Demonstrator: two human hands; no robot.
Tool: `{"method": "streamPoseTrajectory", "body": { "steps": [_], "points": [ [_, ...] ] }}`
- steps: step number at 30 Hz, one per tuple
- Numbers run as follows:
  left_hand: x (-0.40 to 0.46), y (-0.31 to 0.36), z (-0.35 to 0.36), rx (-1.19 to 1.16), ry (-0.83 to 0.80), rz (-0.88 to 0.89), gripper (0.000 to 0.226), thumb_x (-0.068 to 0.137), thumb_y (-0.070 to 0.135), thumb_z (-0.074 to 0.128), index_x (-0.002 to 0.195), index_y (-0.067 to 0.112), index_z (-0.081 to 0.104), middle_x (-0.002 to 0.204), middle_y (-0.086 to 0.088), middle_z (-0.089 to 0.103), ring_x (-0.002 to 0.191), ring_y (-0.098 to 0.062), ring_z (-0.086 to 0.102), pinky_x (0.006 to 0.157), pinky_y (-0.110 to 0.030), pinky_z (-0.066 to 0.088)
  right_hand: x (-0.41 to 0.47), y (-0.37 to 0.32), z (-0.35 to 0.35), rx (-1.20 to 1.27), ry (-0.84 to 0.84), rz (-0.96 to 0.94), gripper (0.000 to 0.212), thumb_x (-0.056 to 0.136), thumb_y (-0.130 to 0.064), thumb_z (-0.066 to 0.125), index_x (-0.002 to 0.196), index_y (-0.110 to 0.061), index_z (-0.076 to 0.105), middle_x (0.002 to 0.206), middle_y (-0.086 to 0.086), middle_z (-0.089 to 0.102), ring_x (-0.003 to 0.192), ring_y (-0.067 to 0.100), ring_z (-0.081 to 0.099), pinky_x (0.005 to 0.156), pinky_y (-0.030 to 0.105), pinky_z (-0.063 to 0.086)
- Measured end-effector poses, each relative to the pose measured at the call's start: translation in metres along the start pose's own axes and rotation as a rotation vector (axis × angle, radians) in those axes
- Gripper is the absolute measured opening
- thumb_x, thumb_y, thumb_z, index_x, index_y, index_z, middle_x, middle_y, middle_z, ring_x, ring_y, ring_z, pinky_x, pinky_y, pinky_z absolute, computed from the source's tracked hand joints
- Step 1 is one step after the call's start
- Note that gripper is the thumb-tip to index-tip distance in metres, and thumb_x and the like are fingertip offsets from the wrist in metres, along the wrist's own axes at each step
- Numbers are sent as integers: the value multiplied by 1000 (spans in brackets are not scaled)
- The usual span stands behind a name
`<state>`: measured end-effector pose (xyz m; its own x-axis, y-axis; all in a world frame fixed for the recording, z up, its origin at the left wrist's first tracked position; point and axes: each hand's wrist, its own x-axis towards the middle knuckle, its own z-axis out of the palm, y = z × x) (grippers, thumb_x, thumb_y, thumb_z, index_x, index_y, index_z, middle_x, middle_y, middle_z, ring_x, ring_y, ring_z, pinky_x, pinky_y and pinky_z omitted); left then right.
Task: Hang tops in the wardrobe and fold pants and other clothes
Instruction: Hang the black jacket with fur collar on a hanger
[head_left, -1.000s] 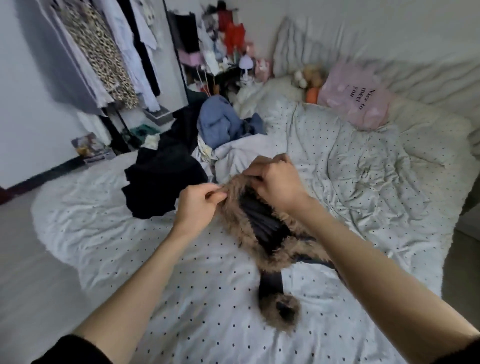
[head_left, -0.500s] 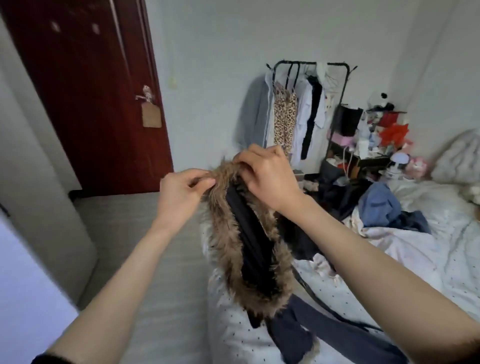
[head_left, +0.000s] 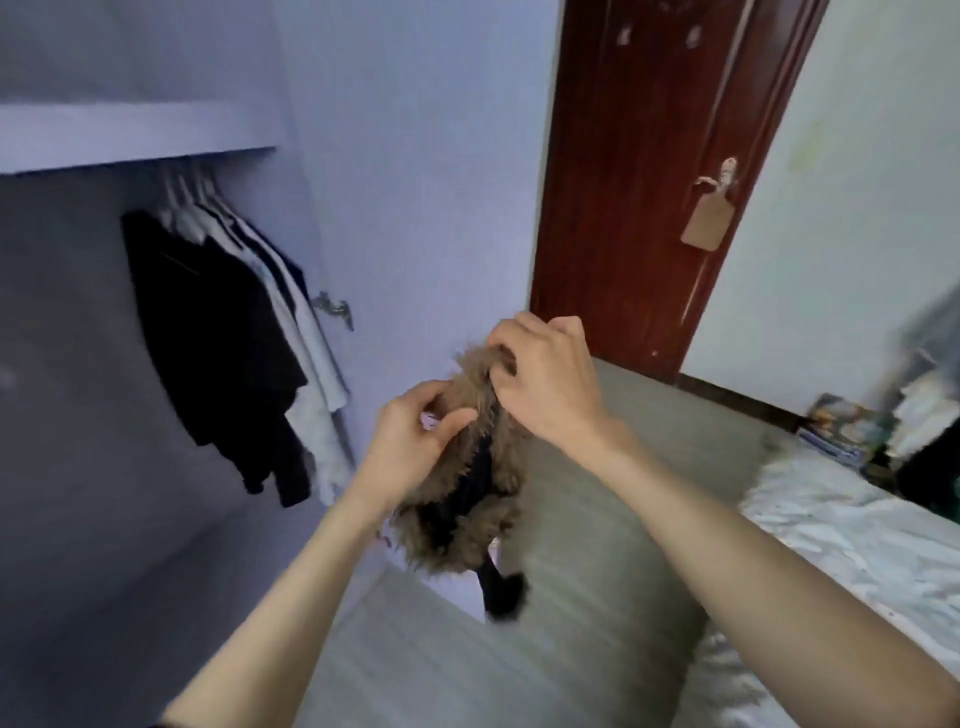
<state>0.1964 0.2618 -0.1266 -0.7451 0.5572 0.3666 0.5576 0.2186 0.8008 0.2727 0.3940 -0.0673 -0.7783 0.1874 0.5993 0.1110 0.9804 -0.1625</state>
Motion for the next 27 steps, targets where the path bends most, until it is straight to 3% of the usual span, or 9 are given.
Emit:
{"method": "streamPoseTrajectory", "body": {
  "steps": [2,4,9,13,18,21,23,25,27],
  "points": [
    [-4,-31,-24,166,-47,-96,32,81,31,71,104,12,60,82,7,59,76,-4,56,70,-17,42,27,-23,25,105,12,-55,18,81,-8,54,95,-9,65,97,3,64,84,26,58,89,32,27],
    [-9,-61,-44,346,7,-214,34,83,30,70,108,10,60,87,0,62,87,-21,62,71,-30,44,51,-39,42,196,26,-97,16,79,-6,55,91,-8,65,94,4,64,82,26,58,88,34,29],
    [-18,-102,-100,496,309,-453,18,83,18,70,98,7,70,91,-8,72,88,-27,66,75,-33,49,111,-70,80,403,77,-200,11,76,-2,57,83,-8,64,85,4,64,71,28,56,81,32,31],
    [-11,-97,-158,539,540,-555,16,79,15,73,94,9,74,84,-7,72,85,-23,66,69,-24,43,148,-76,120,356,-69,-259,13,81,-8,52,91,-10,60,92,5,63,75,30,57,83,33,30],
    [-2,-73,-211,668,603,-538,16,80,3,64,89,9,75,83,-5,72,84,-20,64,70,-14,38,154,-88,174,217,-446,-296,19,89,-21,51,107,-17,56,105,1,62,99,25,58,96,39,35],
    [7,-63,-220,719,534,-525,19,80,1,59,88,9,74,80,-1,69,78,-14,61,73,-18,44,151,-122,189,630,-922,-276,49,90,-45,55,131,-22,44,121,-4,57,112,16,54,99,37,40],
    [14,-60,-223,738,521,-505,18,79,1,59,85,9,73,74,2,65,72,-11,57,70,-17,44,152,-154,194,826,-1027,-407,65,82,-52,62,137,-25,41,131,-9,51,119,11,48,100,31,41],
    [15,-60,-231,752,550,-491,19,79,0,59,87,8,73,73,4,62,72,-12,55,67,-11,37,153,-181,199,859,-915,-542,33,82,-44,67,109,-26,60,113,-10,61,110,15,56,93,34,46],
    [10,-64,-246,769,595,-506,17,80,1,60,87,9,73,74,1,64,74,-15,56,67,-12,36,160,-200,206,904,-789,-550,5,84,-27,67,88,-26,64,91,-8,67,93,18,63,82,36,50]
  ]
}}
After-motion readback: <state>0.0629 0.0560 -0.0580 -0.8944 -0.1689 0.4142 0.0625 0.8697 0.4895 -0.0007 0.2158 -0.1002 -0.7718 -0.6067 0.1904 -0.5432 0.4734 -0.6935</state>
